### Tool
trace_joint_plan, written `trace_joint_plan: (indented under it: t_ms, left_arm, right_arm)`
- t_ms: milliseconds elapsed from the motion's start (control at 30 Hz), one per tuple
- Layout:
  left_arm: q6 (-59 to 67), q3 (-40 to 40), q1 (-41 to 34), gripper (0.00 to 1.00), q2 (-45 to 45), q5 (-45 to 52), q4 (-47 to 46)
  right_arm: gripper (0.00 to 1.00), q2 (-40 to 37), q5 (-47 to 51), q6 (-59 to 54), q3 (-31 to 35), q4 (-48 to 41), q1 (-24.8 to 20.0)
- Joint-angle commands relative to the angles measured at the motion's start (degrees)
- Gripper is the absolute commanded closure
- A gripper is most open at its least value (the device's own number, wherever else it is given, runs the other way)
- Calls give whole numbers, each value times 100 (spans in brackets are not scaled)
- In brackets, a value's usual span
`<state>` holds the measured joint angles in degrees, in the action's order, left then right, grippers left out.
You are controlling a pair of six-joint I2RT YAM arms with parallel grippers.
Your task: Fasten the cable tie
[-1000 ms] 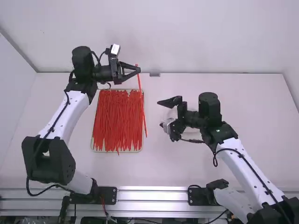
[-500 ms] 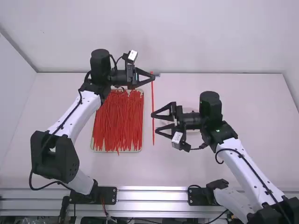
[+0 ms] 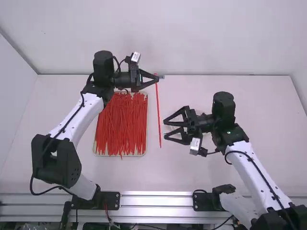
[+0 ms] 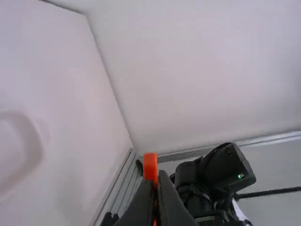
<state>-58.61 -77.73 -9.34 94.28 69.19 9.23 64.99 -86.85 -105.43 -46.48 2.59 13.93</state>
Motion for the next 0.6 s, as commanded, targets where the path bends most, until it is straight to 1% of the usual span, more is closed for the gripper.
trace_joint_plan:
  t_ms: [0, 167, 333, 400, 567]
  left_arm:
    - [-260, -136, 0, 98, -20, -28, -44]
    - [-382, -133, 0, 98, -20, 39, -155]
    - [-507, -133, -9, 98, -20, 42, -306]
    - [-507, -133, -9, 98, -20, 37, -341]
    - [-573, -133, -7, 98, -20, 39, -470]
  right_arm:
    - [1, 22, -256, -55, 39, -2, 4]
    - [2, 28, -68, -308, 39, -15, 199]
    - [1, 28, 9, -286, 39, 96, 306]
    - [7, 28, -20, -258, 39, 133, 304]
    - [17, 28, -15, -264, 39, 131, 302]
